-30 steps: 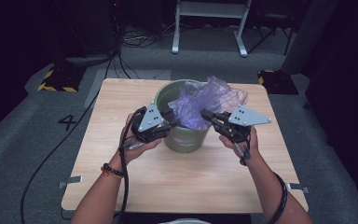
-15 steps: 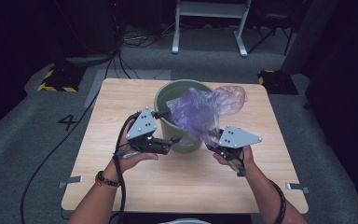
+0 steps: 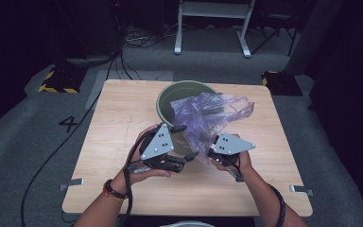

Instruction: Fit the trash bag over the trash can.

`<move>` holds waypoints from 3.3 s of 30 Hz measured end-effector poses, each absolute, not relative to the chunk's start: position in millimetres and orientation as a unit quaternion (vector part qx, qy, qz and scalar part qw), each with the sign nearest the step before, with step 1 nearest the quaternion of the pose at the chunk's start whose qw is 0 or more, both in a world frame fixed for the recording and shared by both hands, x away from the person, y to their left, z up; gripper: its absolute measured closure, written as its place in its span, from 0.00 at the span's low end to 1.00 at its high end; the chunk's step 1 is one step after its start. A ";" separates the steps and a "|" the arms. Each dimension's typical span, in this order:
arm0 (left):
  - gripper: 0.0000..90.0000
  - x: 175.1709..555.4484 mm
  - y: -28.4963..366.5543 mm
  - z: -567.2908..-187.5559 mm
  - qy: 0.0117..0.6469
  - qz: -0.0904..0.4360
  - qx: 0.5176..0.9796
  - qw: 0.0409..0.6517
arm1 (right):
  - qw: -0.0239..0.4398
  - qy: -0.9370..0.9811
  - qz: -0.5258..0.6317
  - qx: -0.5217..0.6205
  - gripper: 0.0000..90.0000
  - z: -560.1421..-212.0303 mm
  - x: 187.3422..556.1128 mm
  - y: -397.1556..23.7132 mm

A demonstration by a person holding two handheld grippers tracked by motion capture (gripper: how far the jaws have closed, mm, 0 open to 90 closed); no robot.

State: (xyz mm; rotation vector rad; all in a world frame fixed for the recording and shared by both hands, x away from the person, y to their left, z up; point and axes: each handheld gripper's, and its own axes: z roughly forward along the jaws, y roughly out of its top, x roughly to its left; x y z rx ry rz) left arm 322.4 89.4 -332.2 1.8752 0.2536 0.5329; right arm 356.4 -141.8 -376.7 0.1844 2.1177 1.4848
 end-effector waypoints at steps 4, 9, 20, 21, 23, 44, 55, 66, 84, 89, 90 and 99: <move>0.61 324.5 89.1 -334.2 0.116 0.238 0.798 0.542 | 0.270 0.787 0.550 0.069 0.97 -379.2 357.1 -143.3; 0.89 325.4 88.9 -338.7 0.100 0.247 0.804 0.532 | 0.271 0.788 0.549 0.067 0.94 -384.0 355.7 -144.7; 1.00 330.7 93.8 -349.7 0.095 0.249 0.806 0.528 | 0.262 0.788 0.551 0.082 0.70 -393.5 354.1 -158.8; 1.00 331.1 95.3 -351.2 0.097 0.248 0.806 0.529 | 0.262 0.789 0.550 0.086 0.67 -394.2 354.0 -162.4; 1.00 331.9 97.7 -353.8 0.097 0.245 0.806 0.530 | 0.262 0.789 0.547 0.096 0.63 -395.2 352.5 -170.6; 0.18 320.6 75.4 -346.0 0.098 0.201 0.786 0.577 | 0.273 0.787 0.544 0.100 1.00 -403.6 359.8 -168.3; 0.65 339.1 66.6 -345.8 0.108 0.212 0.801 0.550 | 0.275 0.796 0.533 0.076 0.94 -409.4 357.4 -163.3; 1.00 342.2 66.7 -349.4 0.085 0.230 0.812 0.529 | 0.274 0.798 0.531 0.080 0.78 -411.2 354.4 -165.9; 1.00 346.8 90.6 -359.6 0.104 0.231 0.806 0.535 | 0.263 0.809 0.512 0.119 0.49 -416.2 348.4 -204.7; 1.00 346.5 94.3 -360.1 0.108 0.233 0.805 0.536 | 0.260 0.808 0.514 0.126 0.43 -418.3 348.8 -207.8; 1.00 346.7 95.3 -360.6 0.110 0.234 0.805 0.534 | 0.259 0.804 0.519 0.132 0.36 -418.9 348.4 -209.6; 1.00 349.6 110.9 -369.3 0.134 0.236 0.800 0.536 | 0.268 0.795 0.525 0.145 0.24 -417.4 345.3 -215.7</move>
